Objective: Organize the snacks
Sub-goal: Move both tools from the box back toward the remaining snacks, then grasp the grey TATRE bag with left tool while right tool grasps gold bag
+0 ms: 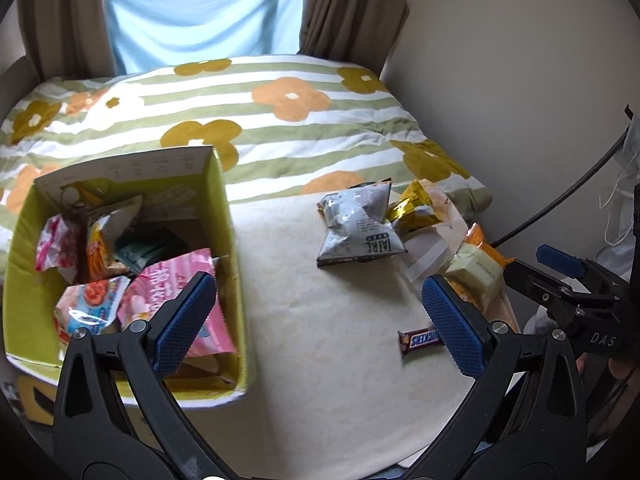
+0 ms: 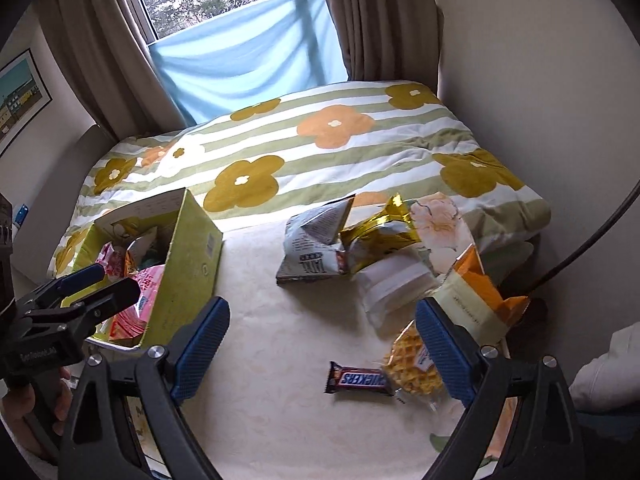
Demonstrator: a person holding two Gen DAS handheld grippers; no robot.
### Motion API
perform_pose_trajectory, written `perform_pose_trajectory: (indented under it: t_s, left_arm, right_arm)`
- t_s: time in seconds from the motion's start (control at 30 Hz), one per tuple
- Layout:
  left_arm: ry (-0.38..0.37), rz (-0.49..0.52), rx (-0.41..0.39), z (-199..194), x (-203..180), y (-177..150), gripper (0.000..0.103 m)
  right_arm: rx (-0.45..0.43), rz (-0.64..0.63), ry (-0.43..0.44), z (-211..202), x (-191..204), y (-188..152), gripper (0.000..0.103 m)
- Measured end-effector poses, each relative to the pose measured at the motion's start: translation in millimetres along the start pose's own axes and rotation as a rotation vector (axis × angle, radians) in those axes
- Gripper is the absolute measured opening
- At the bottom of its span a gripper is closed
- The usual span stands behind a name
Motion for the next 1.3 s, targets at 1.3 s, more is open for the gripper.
perform_pose_trajectory:
  t_s: [1.3]
  left_arm:
    - [-0.098,-0.267,0.339,248.7,-29.5,17.5,0.067]
  right_arm:
    - [0.374,-0.128,0.345,217.8,-100.3,52.8,0.093]
Point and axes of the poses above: each gripper's, at about its wrist camera, not at the fingertips, and z roughly the way its jaws point, x to its left, y to its top, the point moved 5 cm from there along z, roughly the way its jaws point, and after that the axes turned 7 degrees about -z, right-handed, at the moved point
